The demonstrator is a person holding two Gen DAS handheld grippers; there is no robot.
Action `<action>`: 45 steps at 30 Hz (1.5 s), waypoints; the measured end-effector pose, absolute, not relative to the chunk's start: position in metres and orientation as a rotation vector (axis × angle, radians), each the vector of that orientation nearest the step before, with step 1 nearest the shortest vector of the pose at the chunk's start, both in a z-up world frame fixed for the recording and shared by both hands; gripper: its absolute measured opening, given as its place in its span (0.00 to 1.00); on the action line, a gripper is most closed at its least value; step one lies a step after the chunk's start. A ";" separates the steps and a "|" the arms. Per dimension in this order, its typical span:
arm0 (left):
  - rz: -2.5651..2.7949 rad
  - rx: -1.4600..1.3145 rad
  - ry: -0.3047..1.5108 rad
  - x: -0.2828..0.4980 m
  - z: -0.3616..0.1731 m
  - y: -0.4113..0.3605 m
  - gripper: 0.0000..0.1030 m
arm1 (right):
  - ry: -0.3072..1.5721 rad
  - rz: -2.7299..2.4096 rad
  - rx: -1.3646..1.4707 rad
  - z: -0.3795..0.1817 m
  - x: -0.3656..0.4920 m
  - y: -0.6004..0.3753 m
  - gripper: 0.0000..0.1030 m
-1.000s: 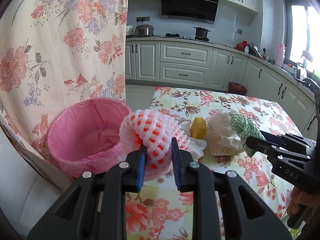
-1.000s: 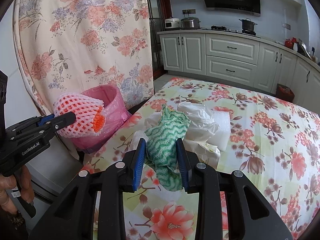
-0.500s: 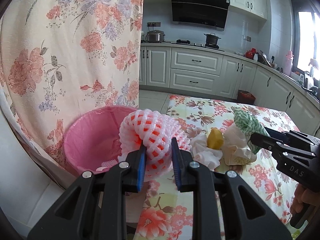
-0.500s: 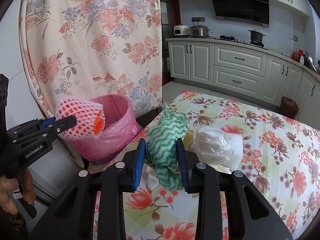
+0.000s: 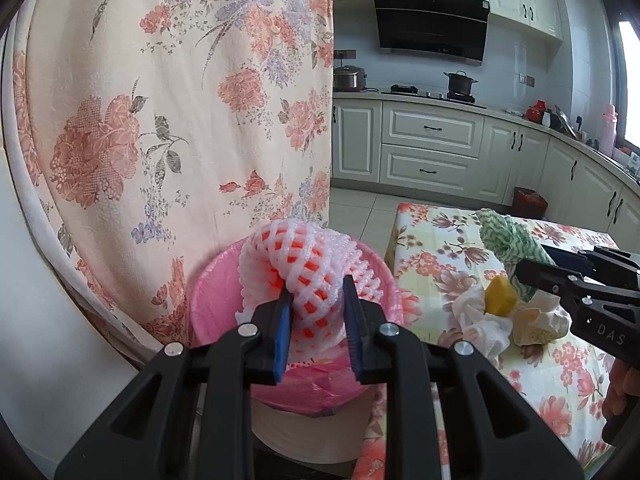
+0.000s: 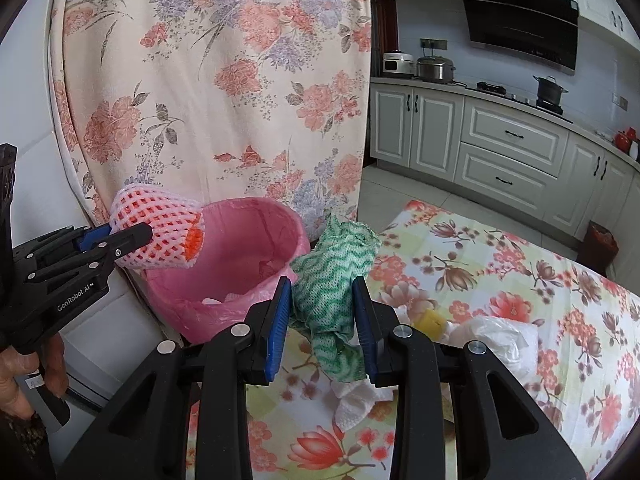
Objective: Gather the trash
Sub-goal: 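Lower the pink net and green-white cloth into the bin and open both tools, then grasp the white tissue with the left tool while the right tool grasps the white plastic bag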
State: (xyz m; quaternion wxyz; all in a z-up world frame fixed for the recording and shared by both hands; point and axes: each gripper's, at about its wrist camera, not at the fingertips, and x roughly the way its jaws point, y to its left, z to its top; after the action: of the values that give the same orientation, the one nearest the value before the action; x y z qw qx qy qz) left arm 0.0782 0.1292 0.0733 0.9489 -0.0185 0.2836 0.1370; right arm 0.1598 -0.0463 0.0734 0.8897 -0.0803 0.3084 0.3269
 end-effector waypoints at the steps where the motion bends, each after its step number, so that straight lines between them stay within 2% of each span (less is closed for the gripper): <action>1: 0.285 -0.040 0.579 0.080 0.073 0.133 0.22 | 0.643 0.687 -0.172 0.073 0.162 -0.040 0.30; 25: 0.345 -0.111 0.613 0.105 0.059 0.212 0.24 | 0.655 0.806 -0.265 0.051 0.200 0.076 0.33; 28: 0.338 -0.123 0.615 0.107 0.057 0.216 0.28 | 0.645 0.808 -0.268 0.051 0.203 0.082 0.43; 29: 0.337 -0.126 0.616 0.108 0.057 0.217 0.28 | 0.640 0.805 -0.265 0.052 0.204 0.083 0.54; 30: 0.337 -0.127 0.619 0.109 0.056 0.219 0.29 | 0.636 0.802 -0.265 0.052 0.205 0.084 0.59; 32: 0.338 -0.129 0.624 0.111 0.055 0.220 0.32 | 0.629 0.804 -0.271 0.051 0.207 0.086 0.59; 33: 0.341 -0.128 0.626 0.111 0.055 0.221 0.40 | 0.623 0.804 -0.276 0.050 0.207 0.086 0.59; 35: 0.346 -0.126 0.624 0.110 0.055 0.221 0.48 | 0.625 0.792 -0.281 0.046 0.209 0.085 0.61; 38: 0.351 -0.126 0.617 0.108 0.056 0.220 0.49 | 0.622 0.769 -0.269 0.043 0.209 0.077 0.61; 41: 0.353 -0.123 0.620 0.108 0.054 0.218 0.56 | 0.618 0.754 -0.258 0.043 0.208 0.068 0.62; 45: 0.351 -0.127 0.622 0.107 0.053 0.215 0.56 | 0.600 0.732 -0.250 0.046 0.205 0.054 0.67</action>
State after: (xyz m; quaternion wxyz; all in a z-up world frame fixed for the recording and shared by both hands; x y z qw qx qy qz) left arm 0.1072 0.2149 0.0528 0.9349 -0.0621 0.3043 0.1719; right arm 0.2048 0.0539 0.0460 0.8825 -0.1201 0.2881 0.3517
